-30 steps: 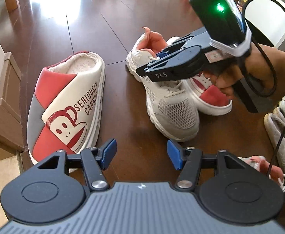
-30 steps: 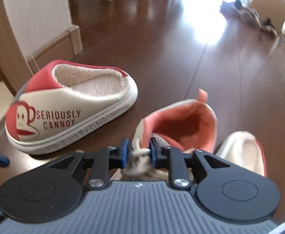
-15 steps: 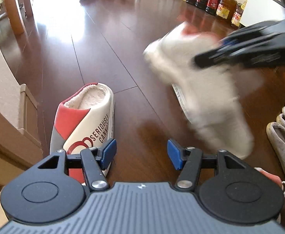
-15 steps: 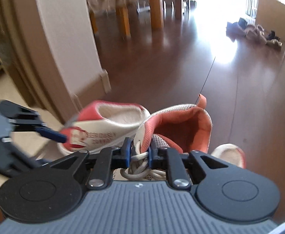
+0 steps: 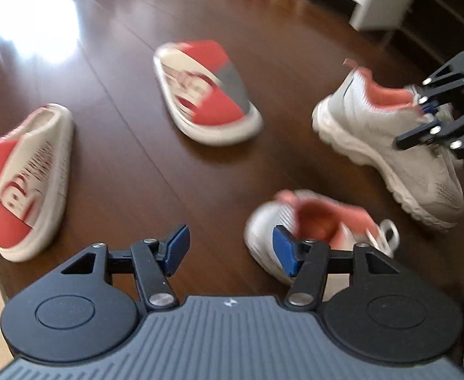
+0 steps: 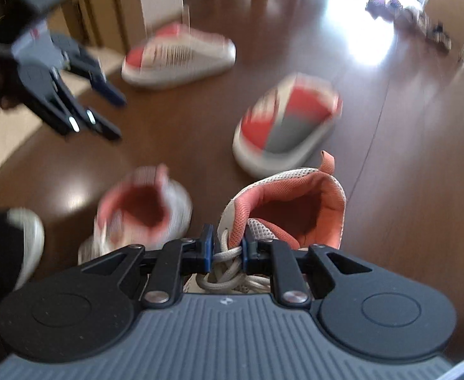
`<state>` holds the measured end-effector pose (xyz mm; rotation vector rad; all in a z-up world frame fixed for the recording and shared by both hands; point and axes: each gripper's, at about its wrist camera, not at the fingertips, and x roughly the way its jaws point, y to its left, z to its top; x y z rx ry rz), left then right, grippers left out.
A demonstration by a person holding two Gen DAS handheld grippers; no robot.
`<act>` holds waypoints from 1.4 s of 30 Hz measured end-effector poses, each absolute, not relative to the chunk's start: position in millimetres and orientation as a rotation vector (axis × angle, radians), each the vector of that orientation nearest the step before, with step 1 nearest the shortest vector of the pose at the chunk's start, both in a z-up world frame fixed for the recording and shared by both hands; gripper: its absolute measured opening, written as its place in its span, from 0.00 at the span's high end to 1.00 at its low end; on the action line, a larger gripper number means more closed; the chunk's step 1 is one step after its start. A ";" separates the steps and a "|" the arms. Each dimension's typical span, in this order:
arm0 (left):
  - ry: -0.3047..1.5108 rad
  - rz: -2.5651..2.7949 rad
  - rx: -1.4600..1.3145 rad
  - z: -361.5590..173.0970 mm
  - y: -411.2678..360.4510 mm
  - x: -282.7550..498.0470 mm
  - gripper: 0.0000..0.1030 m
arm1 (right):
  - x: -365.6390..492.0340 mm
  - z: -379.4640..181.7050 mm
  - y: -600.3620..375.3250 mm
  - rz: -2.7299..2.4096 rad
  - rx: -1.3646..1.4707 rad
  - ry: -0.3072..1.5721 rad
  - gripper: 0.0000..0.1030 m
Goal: Organize scattered shoes
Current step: 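Carry the sneaker beside the first pink-lined sneaker and release it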
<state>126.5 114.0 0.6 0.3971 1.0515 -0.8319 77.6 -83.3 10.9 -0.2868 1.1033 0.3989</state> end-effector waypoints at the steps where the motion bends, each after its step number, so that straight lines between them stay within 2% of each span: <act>1: 1.050 -0.836 0.414 -0.8 112.7 121.3 0.41 | 71.1 -2.4 -85.3 0.388 -0.270 1.118 0.85; 4: 1.075 -0.865 0.463 -16.3 106.9 102.4 0.41 | 58.7 -37.1 -86.8 0.381 -0.211 1.138 0.85; 5: 1.085 -0.868 0.464 -18.5 105.8 100.2 0.41 | 52.6 -46.8 -82.4 0.399 -0.213 1.134 0.80; 7: 1.100 -0.879 0.448 -22.8 100.8 96.4 0.41 | 37.2 -53.6 -68.8 0.395 -0.270 1.105 0.55; 10: 1.110 -0.895 0.417 -23.8 97.7 92.9 0.40 | 22.9 -45.8 -61.9 0.412 -0.326 1.043 0.38; 11: 1.114 -0.905 0.422 -27.7 96.4 92.4 0.39 | 18.2 -40.4 -64.2 0.396 -0.329 1.015 0.36; 12: 1.118 -0.917 0.428 -32.1 94.9 92.0 0.36 | 15.3 -37.4 -66.5 0.383 -0.323 1.000 0.36; 18: 1.109 -0.965 0.635 -61.3 97.4 75.7 0.36 | -1.9 -18.8 -94.2 0.287 -0.166 0.949 0.36; 21: 1.058 -1.035 0.702 -72.5 79.7 68.3 0.36 | -5.1 -32.6 -109.7 0.216 -0.045 1.017 0.36; 25: 0.969 -1.131 0.888 -86.0 49.3 46.9 0.38 | -10.8 -53.8 -109.3 0.197 -0.040 1.066 0.37; 29: 0.902 -1.185 0.979 -87.5 29.4 31.4 0.39 | -12.3 -56.4 -120.4 0.189 0.040 1.090 0.42; 38: 0.834 -1.233 1.115 -86.0 0.7 30.6 0.39 | -19.6 -58.0 -132.4 0.148 0.169 1.111 0.43; 42: 0.882 -1.192 1.031 -79.3 12.9 41.4 0.39 | -21.7 -58.0 -137.5 0.116 0.223 1.113 0.44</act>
